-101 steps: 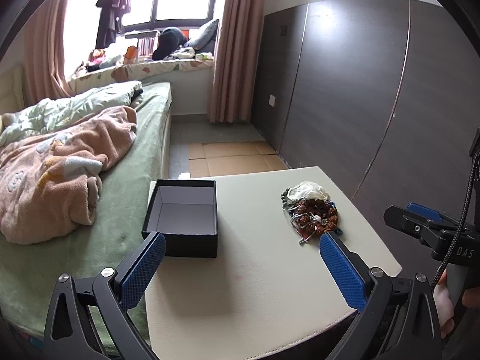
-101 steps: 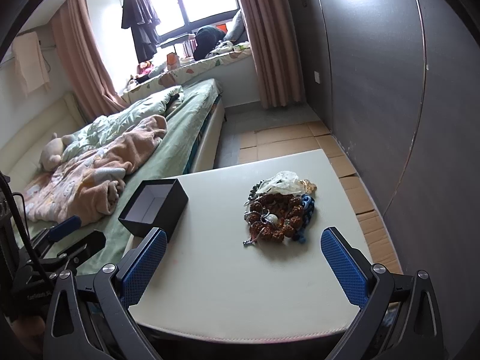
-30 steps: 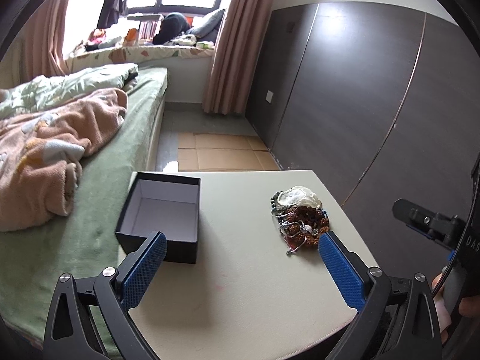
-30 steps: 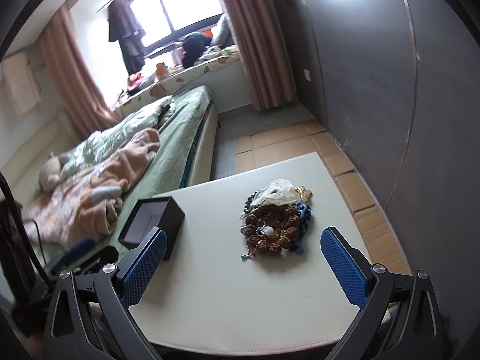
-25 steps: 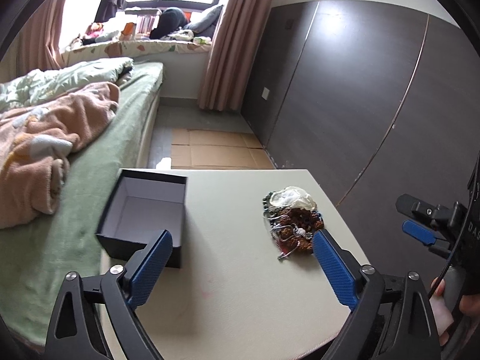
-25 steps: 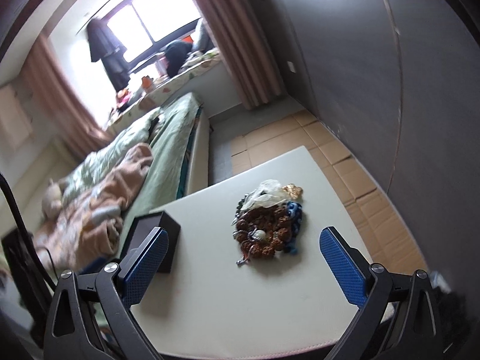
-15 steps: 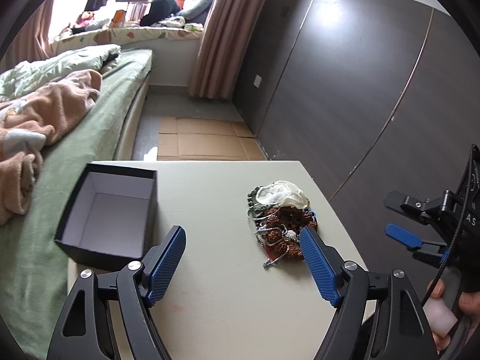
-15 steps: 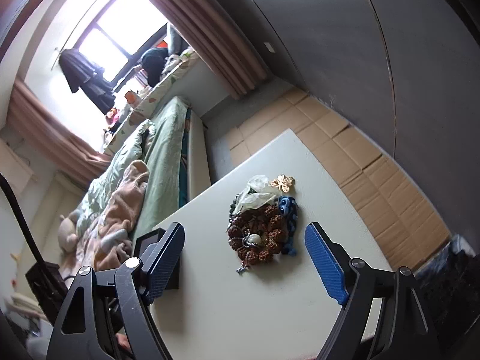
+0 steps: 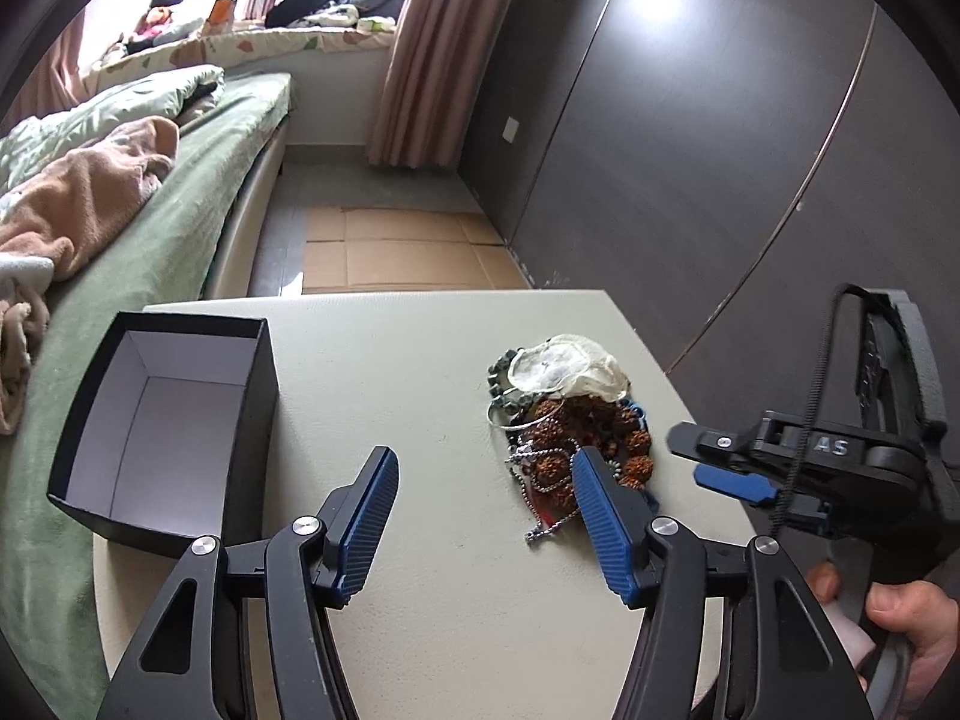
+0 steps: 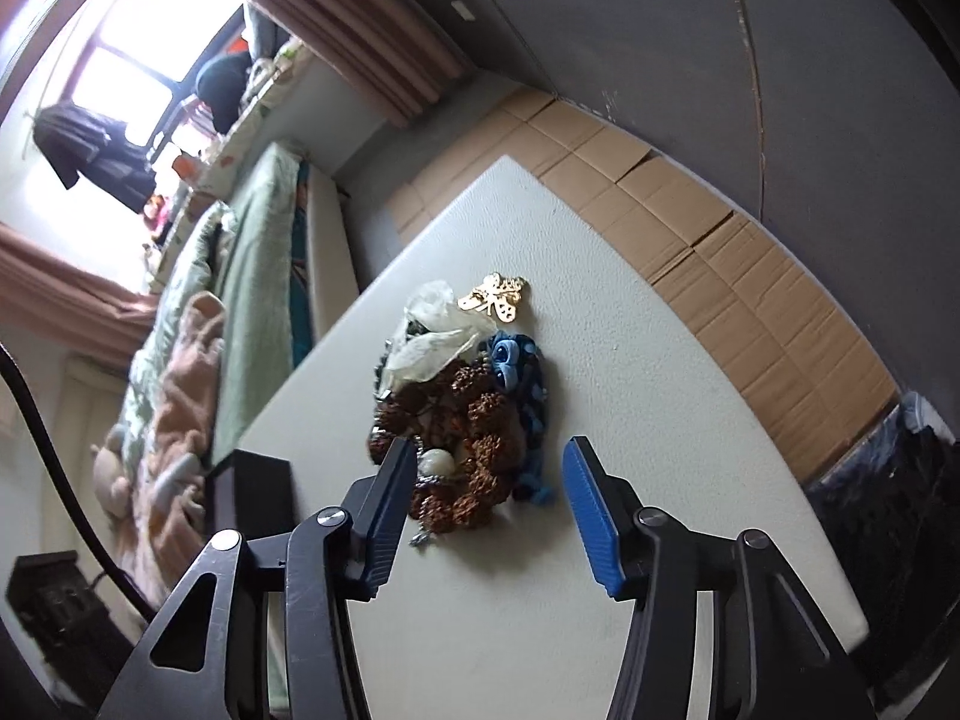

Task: Organize jewelry
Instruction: 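Lower the right gripper onto the brown bead bracelet and close it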

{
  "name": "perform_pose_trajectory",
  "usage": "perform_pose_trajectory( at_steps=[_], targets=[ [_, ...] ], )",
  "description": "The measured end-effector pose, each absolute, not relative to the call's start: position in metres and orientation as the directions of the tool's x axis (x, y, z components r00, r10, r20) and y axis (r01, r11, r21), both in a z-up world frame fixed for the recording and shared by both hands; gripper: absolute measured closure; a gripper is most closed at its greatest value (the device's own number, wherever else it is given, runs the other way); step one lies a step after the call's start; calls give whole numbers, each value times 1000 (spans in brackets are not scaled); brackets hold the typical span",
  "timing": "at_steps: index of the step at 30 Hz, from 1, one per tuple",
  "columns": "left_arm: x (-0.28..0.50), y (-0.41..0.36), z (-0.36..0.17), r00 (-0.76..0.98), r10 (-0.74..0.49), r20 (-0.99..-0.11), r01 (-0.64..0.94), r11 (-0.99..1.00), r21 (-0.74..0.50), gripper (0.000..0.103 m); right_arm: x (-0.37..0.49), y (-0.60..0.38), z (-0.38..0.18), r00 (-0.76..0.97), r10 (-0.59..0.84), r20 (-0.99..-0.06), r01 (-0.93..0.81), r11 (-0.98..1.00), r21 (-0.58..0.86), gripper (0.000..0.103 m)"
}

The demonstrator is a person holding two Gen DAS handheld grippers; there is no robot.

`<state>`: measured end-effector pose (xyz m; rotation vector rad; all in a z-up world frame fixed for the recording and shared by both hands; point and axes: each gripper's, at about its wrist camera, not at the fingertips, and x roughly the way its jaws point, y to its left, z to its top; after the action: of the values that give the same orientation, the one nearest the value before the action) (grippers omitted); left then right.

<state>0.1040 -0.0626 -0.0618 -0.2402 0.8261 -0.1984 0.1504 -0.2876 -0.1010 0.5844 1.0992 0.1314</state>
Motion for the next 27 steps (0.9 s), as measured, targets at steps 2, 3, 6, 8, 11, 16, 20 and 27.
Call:
perform_pose_trajectory(
  at_steps=[2,3,6,8,11,16,20,27],
  targets=[
    [106,-62,-64,656,-260,-709,75,957,-281,41,156,-279,-108,442,372,-816,172,858,484,52],
    [107,-61,-65,654,-259,-711,74,957,-281,41,159,-277,-110,433,368,-823,168,864,475,53],
    [111,-58,-66,653,-251,-714,64,958,-278,41,164,-268,-115,413,349,-841,154,884,442,56],
    [112,-55,-67,651,-251,-717,57,957,-284,41,167,-262,-119,403,332,-853,146,897,418,57],
    [115,-52,-68,646,-248,-721,47,957,-288,41,172,-258,-125,389,322,-863,133,908,398,63],
    [115,-53,-73,639,-237,-731,44,961,-273,41,174,-251,-129,387,269,-882,122,933,338,83],
    [117,-52,-76,632,-241,-736,41,959,-279,41,165,-263,-119,424,313,-850,127,909,398,83],
    [116,-59,-77,626,-244,-741,59,962,-266,41,140,-278,-83,519,376,-768,95,867,489,83]
  ],
)
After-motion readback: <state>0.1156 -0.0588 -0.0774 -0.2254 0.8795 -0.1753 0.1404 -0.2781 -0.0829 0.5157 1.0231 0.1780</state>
